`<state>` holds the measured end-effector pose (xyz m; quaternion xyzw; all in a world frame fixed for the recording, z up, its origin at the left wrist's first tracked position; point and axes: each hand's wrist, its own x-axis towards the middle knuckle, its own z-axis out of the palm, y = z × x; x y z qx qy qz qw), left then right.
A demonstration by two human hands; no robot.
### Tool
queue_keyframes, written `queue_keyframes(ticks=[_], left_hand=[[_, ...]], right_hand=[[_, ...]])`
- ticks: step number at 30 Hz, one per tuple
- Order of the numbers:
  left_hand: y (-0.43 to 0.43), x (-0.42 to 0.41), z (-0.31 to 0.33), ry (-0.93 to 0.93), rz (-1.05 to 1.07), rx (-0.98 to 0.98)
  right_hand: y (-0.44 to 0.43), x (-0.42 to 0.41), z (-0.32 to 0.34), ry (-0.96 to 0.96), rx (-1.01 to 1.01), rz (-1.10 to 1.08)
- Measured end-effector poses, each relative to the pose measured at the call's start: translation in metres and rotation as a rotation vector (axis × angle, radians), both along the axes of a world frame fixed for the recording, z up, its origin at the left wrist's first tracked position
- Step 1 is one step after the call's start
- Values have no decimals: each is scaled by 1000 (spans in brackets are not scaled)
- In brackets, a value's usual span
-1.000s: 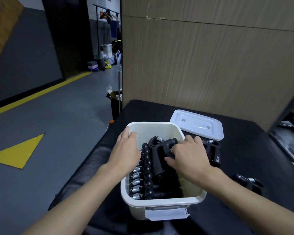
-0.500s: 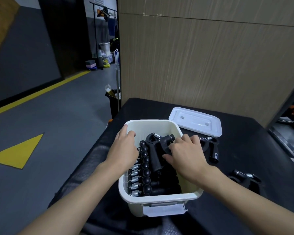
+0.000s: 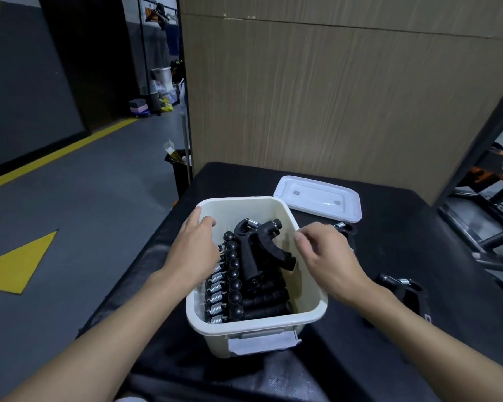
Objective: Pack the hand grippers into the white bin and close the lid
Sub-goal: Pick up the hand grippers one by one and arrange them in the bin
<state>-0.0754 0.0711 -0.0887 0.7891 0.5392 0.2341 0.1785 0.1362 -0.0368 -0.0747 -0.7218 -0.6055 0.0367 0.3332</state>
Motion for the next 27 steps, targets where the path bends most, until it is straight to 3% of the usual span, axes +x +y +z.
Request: queue_keyframes(ticks=[3, 8, 12, 17, 22, 27], left_hand=[[1, 1, 1, 8, 4, 6], [0, 1, 1, -26, -33, -34], [3, 1, -2, -37, -47, -19], [6, -1, -5, -15, -47, -17], [5, 0, -4, -18, -41, -24], [7, 0, -5, -19, -39, -29]], right_hand=[[-13, 24, -8, 83, 38, -155], [-38, 64, -48, -350, -447, -398], [-57, 77, -64, -400, -689, -429], [-64, 82, -75, -486, -734, -417], [-66, 82, -81, -354, -770, -363], [-71, 80, -90, -378, -596, -312]])
